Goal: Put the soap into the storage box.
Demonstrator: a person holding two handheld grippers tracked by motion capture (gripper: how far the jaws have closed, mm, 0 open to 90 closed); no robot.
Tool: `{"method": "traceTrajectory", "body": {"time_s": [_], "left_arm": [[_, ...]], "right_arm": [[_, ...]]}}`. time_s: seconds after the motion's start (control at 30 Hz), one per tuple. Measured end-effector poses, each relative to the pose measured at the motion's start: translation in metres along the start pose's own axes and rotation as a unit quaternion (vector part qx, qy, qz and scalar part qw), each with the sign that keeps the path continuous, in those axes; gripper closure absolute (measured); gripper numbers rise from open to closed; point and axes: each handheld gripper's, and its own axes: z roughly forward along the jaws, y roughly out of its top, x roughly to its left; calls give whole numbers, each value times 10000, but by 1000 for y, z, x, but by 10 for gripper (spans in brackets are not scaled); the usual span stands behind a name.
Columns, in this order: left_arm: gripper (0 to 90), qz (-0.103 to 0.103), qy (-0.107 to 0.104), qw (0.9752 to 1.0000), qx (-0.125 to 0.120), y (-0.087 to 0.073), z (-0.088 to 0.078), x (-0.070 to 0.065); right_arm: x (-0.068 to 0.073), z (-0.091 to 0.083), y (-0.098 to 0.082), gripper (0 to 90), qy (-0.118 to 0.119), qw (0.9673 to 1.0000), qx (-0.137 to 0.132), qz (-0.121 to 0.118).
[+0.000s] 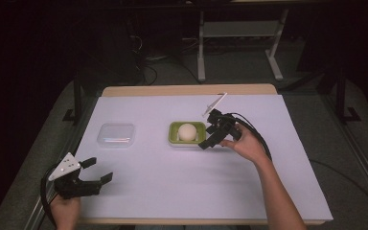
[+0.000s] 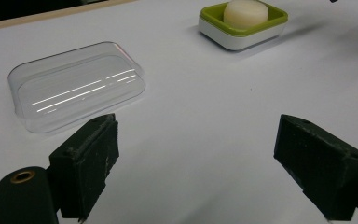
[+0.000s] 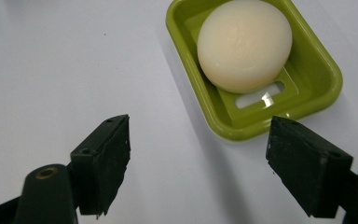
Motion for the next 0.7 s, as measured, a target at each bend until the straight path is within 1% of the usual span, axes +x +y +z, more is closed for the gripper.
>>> {"method": "traceTrajectory", "body": {"time_s": [0.1,0.13,0.23,0.3,0.37,0.47,0.6,0.63,0.7], "left_arm": [[133,-8,-3,10000,7,0,0,0],[133,-3,-1,10000,11,0,0,0],[132,-3,0,10000,18,0,0,-1],[133,-4,3,10000,5,0,1,-1],[133,-9,3,10000,-2,0,1,-1],[133,-1,-2,10000,7,0,0,-1],[132,-15,1,10000,3,0,0,-1],[132,-13,1,10000,1,0,0,-1],[132,-15,2,10000,-9,0,0,-1]], "right_arm": [[2,-3,-5,209,27,10000,-48,42],[3,-4,-7,210,-3,10000,-91,-23],[7,-6,-11,214,-9,9999,-140,-45],[9,-7,-14,214,-3,9999,-146,-27],[11,-7,-16,210,-4,10000,-76,-24],[13,-9,-20,217,-41,9999,-144,-70],[15,-11,-28,212,-39,9998,-173,-26],[16,-11,-30,209,-11,9999,-150,28],[18,-12,-34,221,-47,9998,-187,17]]}}
